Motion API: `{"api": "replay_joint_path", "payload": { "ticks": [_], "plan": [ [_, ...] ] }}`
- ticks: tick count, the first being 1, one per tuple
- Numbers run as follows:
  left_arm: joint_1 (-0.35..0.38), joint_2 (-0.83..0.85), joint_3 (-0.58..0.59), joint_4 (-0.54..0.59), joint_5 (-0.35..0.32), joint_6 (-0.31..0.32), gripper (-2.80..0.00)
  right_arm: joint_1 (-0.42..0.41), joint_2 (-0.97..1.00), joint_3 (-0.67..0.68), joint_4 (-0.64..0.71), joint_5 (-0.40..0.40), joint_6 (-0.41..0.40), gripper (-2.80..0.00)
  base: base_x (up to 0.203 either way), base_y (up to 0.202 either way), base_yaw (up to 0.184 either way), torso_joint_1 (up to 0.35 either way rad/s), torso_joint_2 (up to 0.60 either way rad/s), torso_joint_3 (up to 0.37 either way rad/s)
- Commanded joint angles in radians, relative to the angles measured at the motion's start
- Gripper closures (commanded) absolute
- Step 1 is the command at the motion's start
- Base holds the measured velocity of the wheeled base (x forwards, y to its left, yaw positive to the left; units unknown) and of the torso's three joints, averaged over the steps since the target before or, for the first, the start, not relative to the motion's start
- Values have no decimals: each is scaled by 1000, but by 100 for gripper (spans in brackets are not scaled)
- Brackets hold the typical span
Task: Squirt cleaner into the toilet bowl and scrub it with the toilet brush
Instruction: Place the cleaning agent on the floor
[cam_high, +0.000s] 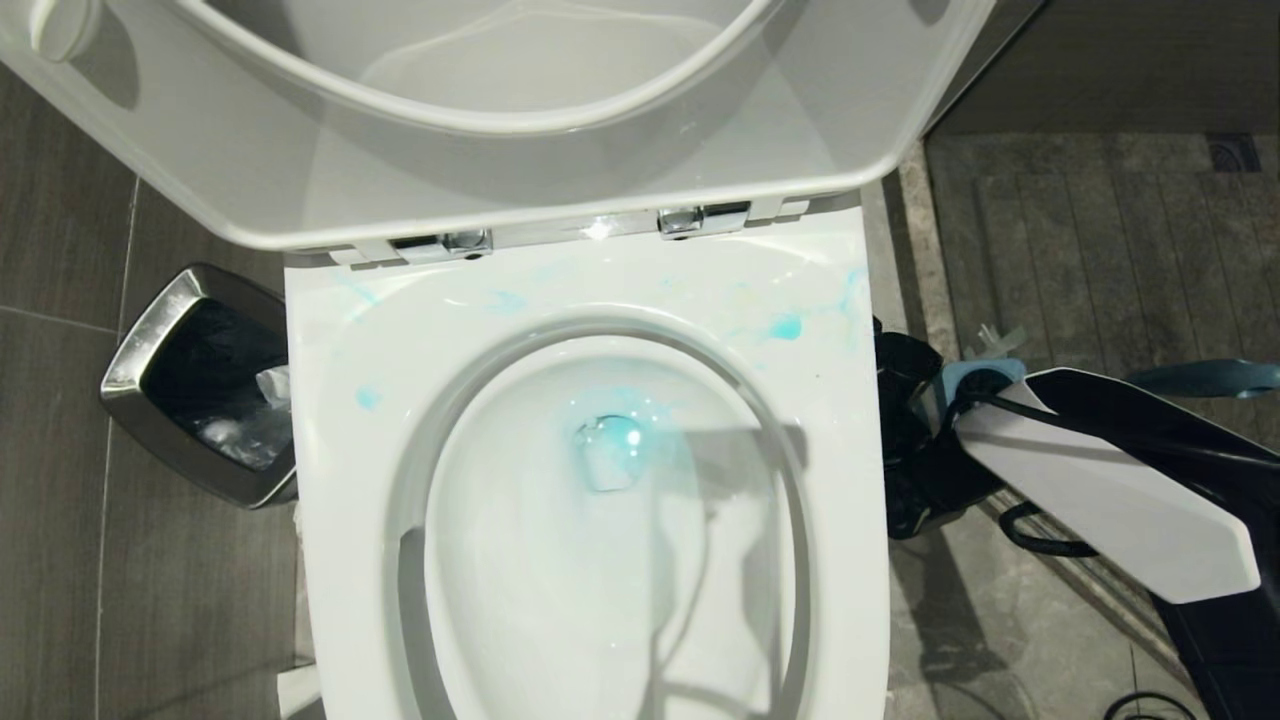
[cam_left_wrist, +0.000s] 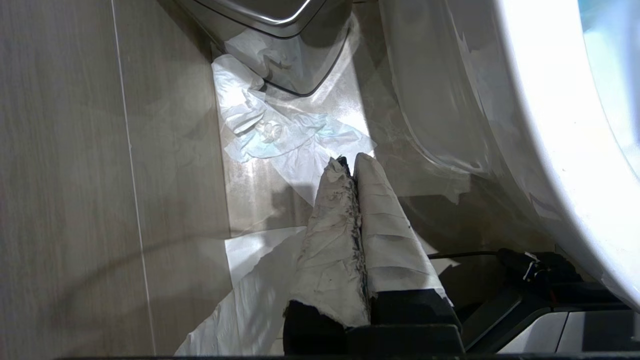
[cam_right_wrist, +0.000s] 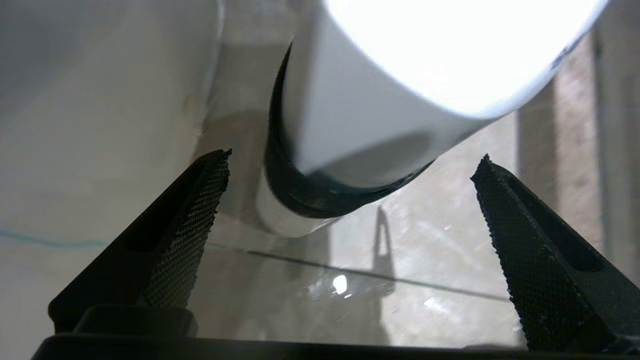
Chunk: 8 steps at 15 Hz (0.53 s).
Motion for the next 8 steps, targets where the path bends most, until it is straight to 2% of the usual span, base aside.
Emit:
{"api": "replay_joint_path", "payload": {
  "ticks": [1, 3, 8],
  "plan": [
    [0, 2, 0, 1, 0, 0, 0, -4, 5, 2, -17, 0, -32, -280, 0, 0, 0, 0, 0, 0],
    [0, 2, 0, 1, 0, 0, 0, -19, -9, 10, -22, 0, -68, -280, 0, 0, 0, 0, 0, 0],
    [0, 2, 0, -1, 0, 0, 0, -55, -62, 109, -23, 0, -75, -280, 0, 0, 0, 0, 0, 0]
  ]
}}
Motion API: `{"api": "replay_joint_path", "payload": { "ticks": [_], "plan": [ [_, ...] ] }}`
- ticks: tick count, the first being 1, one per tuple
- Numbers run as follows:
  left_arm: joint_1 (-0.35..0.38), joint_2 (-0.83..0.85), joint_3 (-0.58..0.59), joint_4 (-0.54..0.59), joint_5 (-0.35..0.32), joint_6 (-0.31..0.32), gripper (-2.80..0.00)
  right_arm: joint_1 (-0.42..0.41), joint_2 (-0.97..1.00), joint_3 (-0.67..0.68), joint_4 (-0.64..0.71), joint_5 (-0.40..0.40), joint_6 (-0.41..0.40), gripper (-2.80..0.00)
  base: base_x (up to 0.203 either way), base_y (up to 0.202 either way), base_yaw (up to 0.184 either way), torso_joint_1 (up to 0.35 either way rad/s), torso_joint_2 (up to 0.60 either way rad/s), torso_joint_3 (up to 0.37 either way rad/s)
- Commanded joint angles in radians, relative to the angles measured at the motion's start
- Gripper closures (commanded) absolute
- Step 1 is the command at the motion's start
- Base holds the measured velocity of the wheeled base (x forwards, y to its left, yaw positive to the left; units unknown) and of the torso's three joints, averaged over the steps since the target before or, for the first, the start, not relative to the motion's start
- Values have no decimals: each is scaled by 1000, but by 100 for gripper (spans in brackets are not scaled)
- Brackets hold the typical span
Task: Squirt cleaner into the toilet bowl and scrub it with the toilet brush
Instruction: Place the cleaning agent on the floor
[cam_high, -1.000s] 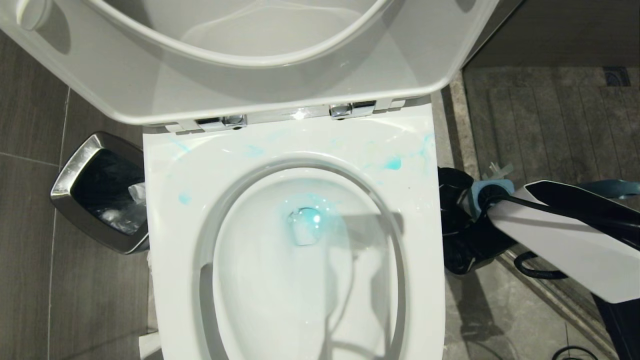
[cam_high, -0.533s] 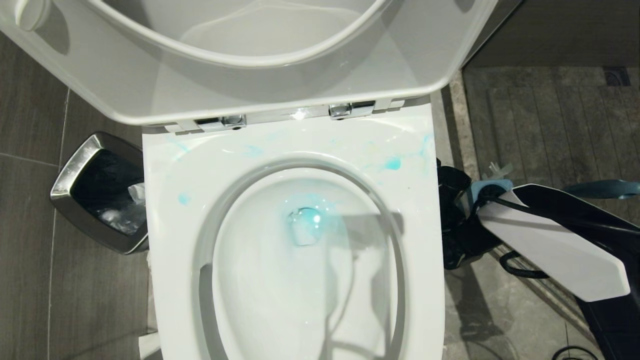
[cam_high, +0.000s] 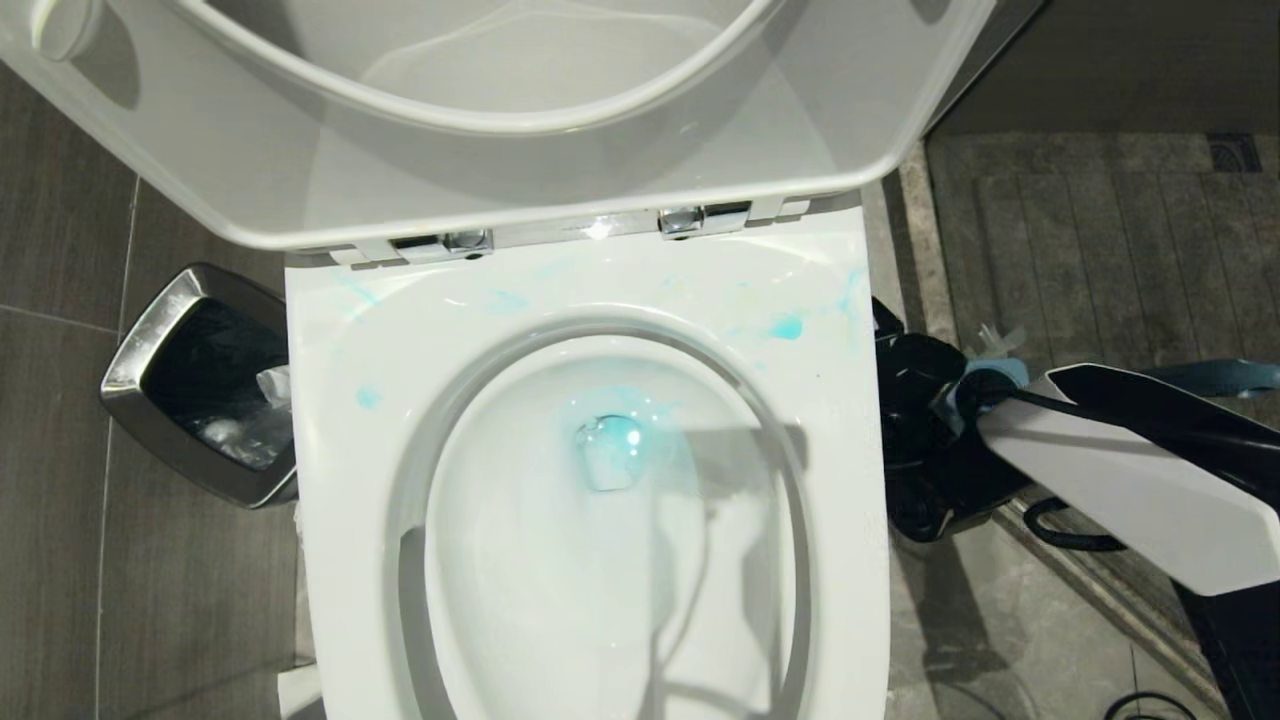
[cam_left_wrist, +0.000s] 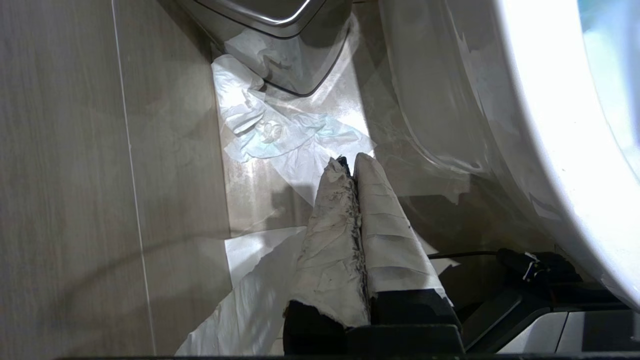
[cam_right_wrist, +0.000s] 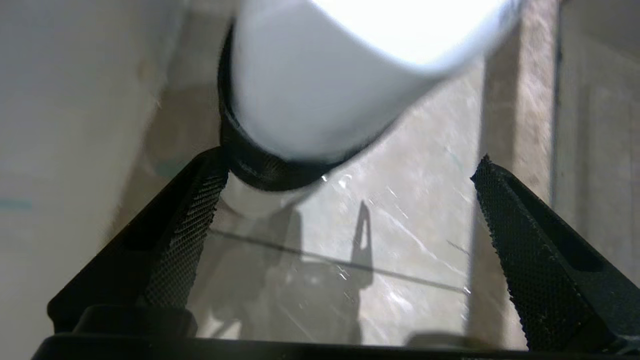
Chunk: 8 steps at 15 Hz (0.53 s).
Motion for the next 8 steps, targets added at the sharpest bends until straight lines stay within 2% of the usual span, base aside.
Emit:
{"api": "replay_joint_path", "payload": {
  "ticks": [1, 5, 8],
  "plan": [
    [0, 2, 0, 0, 0, 1, 0, -21, -31, 36, -11, -1, -8, -280, 0, 0, 0, 0, 0, 0],
    [0, 2, 0, -1, 0, 1, 0, -44, -56, 61, -16, 4, -16, -280, 0, 0, 0, 0, 0, 0],
    [0, 2, 0, -1, 0, 3, 0, -39, -61, 117, -35, 46, -6, -280, 0, 0, 0, 0, 0, 0]
  ]
}}
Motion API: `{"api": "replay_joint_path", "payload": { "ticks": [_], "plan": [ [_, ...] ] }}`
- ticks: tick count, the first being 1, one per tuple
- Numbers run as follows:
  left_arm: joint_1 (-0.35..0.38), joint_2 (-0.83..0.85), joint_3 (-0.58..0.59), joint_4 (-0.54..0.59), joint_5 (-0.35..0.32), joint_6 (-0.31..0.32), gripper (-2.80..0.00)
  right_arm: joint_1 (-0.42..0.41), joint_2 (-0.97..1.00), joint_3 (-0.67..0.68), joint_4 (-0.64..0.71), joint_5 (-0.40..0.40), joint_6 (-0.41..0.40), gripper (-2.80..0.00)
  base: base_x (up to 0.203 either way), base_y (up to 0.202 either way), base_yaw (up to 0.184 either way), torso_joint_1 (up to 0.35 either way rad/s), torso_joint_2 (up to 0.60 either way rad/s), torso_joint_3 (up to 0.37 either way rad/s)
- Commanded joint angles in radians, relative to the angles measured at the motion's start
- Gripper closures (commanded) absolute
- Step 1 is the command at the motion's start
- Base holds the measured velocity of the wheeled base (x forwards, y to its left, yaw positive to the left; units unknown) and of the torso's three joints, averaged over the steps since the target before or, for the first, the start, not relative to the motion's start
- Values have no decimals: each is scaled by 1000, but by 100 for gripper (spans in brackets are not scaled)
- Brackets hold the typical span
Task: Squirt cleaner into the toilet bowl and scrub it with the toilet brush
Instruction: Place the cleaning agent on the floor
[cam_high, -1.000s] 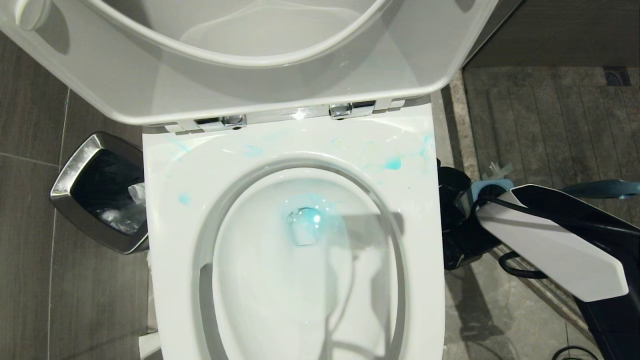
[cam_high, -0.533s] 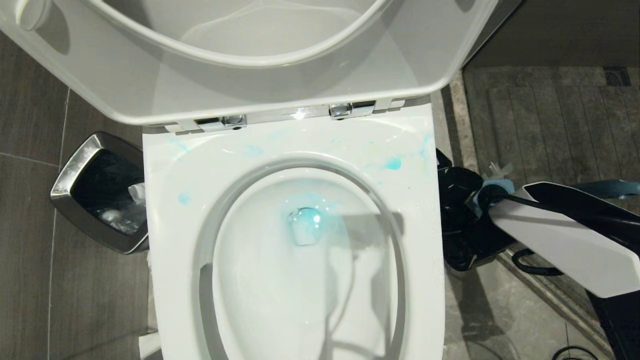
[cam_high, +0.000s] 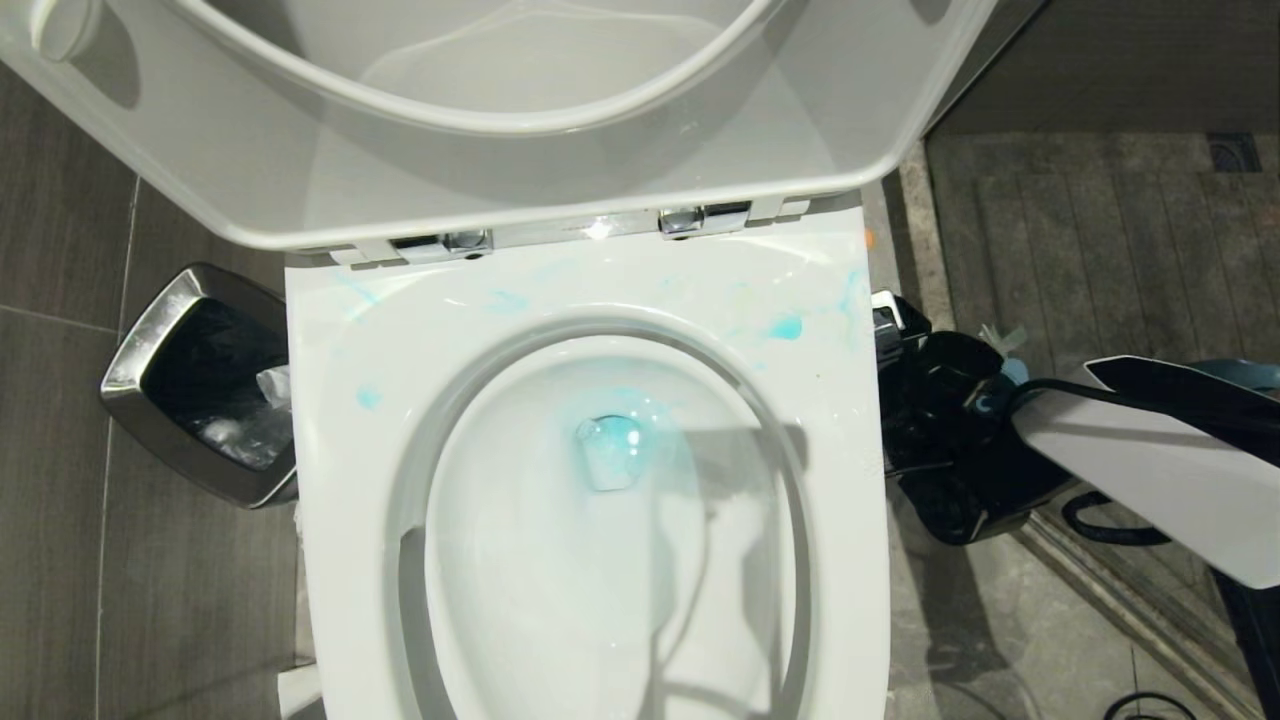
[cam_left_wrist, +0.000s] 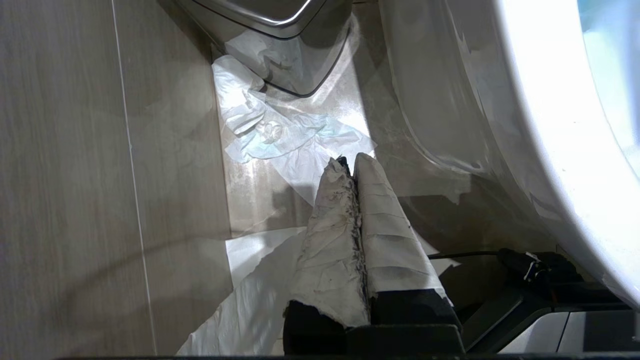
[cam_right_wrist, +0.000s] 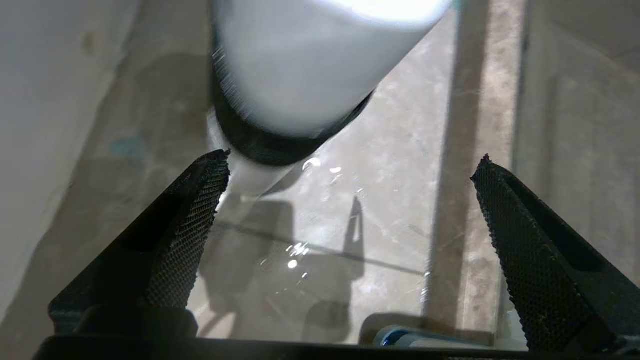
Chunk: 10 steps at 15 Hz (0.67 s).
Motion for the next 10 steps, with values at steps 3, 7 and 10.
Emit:
{"api": "replay_joint_path", "payload": {
  "ticks": [3, 7, 10],
  "plan": [
    [0, 2, 0, 0, 0, 0, 0, 13, 6, 35, -19, 41, 42, -280, 0, 0, 0, 0, 0, 0],
    [0, 2, 0, 0, 0, -2, 0, 34, 17, 35, -21, 101, 83, -280, 0, 0, 0, 0, 0, 0],
    [0, 2, 0, 2, -1, -2, 0, 32, 25, 25, -21, 151, 83, -280, 0, 0, 0, 0, 0, 0]
  ]
}}
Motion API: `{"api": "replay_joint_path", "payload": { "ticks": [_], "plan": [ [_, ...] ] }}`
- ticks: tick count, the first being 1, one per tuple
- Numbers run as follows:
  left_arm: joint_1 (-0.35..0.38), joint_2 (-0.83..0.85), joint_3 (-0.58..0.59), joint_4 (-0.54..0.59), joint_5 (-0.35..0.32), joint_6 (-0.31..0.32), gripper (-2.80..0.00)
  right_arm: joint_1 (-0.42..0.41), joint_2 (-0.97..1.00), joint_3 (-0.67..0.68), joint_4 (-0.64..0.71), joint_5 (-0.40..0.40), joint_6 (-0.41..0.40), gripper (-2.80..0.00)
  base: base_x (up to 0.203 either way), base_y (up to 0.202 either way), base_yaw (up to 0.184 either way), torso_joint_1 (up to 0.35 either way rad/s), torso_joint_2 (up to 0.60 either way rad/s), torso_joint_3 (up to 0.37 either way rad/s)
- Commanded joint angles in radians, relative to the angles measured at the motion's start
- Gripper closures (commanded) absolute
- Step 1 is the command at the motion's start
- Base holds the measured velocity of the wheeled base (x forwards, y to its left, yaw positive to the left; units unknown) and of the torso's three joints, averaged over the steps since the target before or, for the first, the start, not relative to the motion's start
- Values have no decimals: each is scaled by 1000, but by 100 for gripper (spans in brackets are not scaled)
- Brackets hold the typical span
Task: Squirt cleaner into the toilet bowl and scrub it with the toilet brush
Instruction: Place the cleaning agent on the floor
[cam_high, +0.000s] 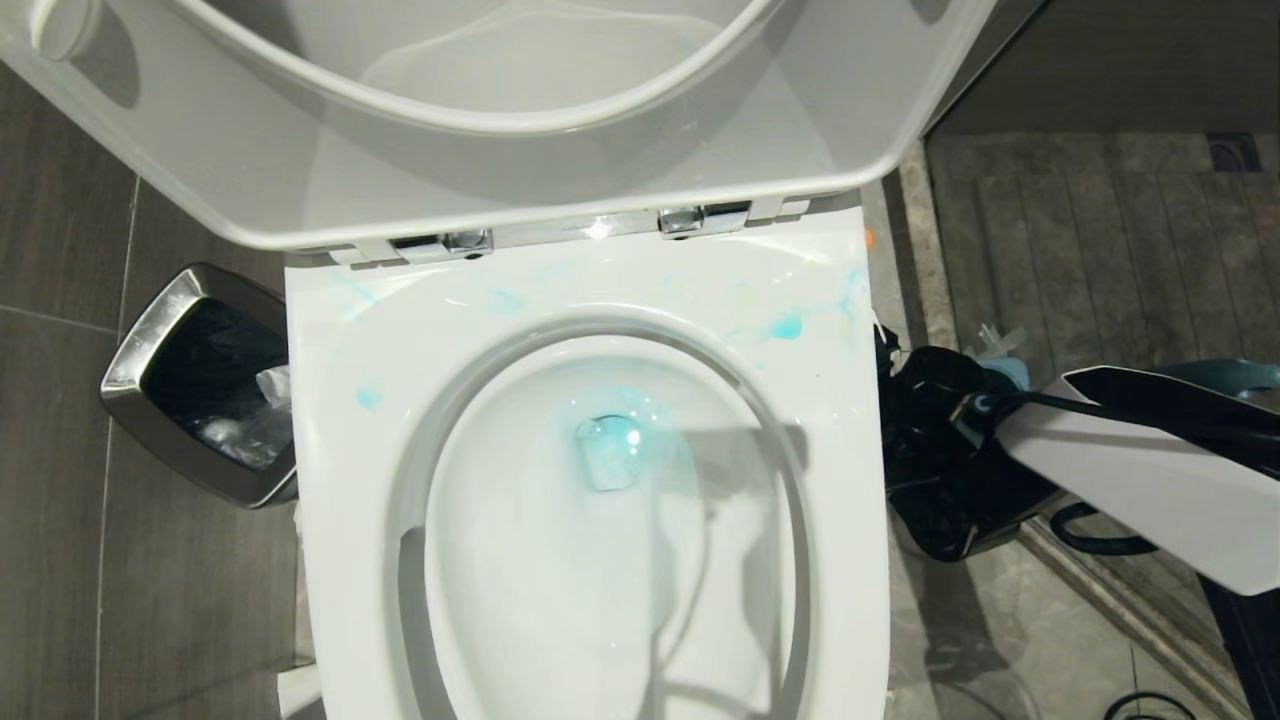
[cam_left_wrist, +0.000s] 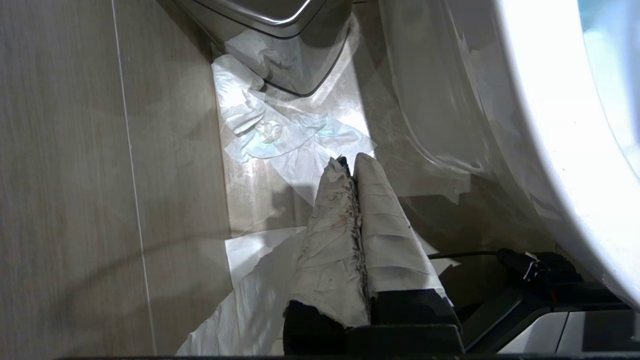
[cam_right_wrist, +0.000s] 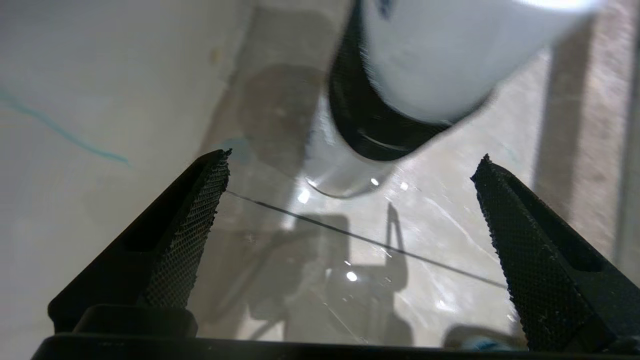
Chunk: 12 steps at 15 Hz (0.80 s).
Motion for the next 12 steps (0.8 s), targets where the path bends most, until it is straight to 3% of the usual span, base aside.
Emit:
{"api": "replay_joint_path", "payload": {
  "ticks": [1, 8, 12],
  "plan": [
    [0, 2, 0, 0, 0, 0, 0, -1, 10, -3, -8, 9, -2, -280, 0, 0, 0, 0, 0, 0],
    [0, 2, 0, 0, -1, 0, 0, -16, 9, -9, -4, 26, -8, -280, 0, 0, 0, 0, 0, 0],
    [0, 2, 0, 0, 0, 0, 0, -29, 29, -83, 2, 26, -23, -280, 0, 0, 0, 0, 0, 0]
  ]
}}
